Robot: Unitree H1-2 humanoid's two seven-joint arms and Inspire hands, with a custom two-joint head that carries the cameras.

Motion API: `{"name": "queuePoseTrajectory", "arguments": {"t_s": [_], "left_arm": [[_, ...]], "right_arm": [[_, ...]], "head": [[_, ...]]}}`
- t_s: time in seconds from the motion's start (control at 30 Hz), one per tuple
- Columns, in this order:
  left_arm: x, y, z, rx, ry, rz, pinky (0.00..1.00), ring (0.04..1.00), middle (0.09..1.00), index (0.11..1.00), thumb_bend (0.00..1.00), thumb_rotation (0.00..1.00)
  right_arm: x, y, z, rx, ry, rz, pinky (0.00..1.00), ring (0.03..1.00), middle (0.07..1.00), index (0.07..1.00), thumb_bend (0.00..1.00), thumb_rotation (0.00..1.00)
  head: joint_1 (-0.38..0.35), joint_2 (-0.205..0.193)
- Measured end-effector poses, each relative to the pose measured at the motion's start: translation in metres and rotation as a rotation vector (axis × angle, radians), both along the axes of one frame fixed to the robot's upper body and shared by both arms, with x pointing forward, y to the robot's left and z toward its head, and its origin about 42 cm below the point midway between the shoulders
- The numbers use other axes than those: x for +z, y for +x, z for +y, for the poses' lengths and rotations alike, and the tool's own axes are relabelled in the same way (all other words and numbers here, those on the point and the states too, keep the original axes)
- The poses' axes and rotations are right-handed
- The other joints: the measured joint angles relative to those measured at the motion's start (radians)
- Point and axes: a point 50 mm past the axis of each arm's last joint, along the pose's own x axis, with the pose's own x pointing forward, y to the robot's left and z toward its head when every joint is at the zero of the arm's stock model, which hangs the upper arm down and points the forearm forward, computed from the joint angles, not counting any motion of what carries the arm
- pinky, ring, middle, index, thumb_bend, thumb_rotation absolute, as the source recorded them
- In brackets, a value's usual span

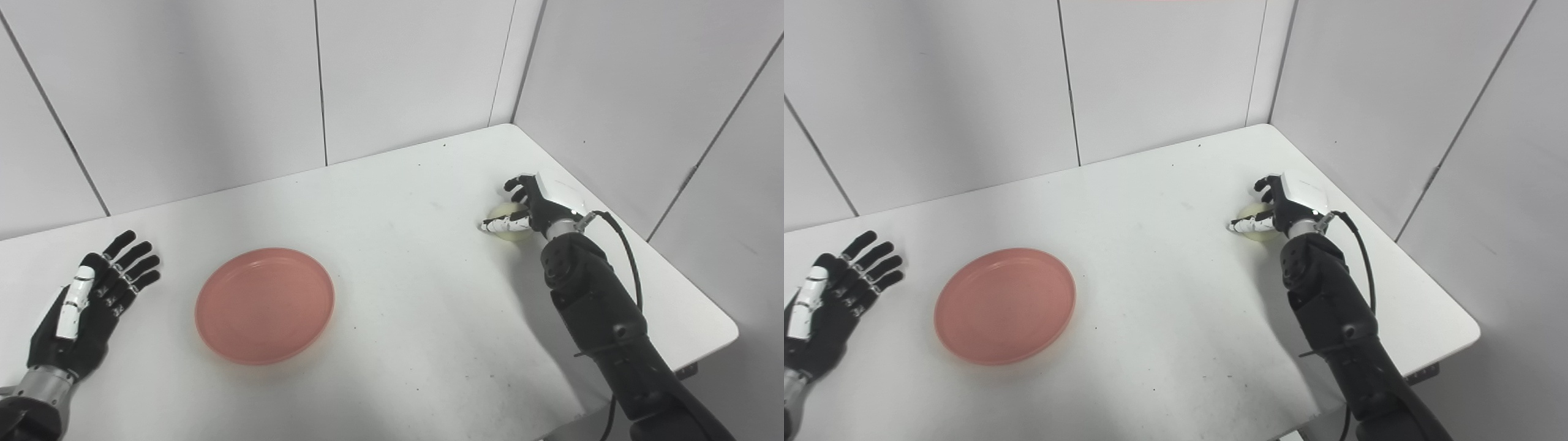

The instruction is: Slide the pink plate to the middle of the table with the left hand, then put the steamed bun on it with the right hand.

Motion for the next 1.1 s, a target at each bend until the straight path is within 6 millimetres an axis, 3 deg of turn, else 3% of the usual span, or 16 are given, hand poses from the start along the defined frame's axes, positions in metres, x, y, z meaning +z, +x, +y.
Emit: {"name": "queuePoseTrajectory", "arguments": {"t_s": [0.73, 0.97, 1.1], "left_arm": [[0.0, -0.001, 0.0, 0.0, 0.0, 0.001, 0.86, 0.858, 0.876, 0.874, 0.57, 0.88], [0.0, -0.002, 0.0, 0.003, 0.002, -0.001, 0.85, 0.856, 0.877, 0.877, 0.57, 0.89], [-0.001, -0.004, -0.005, 0.01, 0.007, -0.006, 0.86, 0.859, 0.882, 0.883, 0.58, 0.89]], "right_arm": [[0.002, -0.001, -0.001, 0.011, 0.026, 0.001, 0.34, 0.401, 0.477, 0.488, 0.51, 0.13], [0.011, -0.012, 0.018, 0.065, 0.009, -0.044, 0.32, 0.396, 0.484, 0.488, 0.51, 0.13], [0.033, -0.016, 0.042, 0.138, -0.031, -0.111, 0.35, 0.415, 0.497, 0.489, 0.51, 0.13]], "head": [[0.009, 0.006], [0.046, -0.002], [0.077, -0.008]]}}
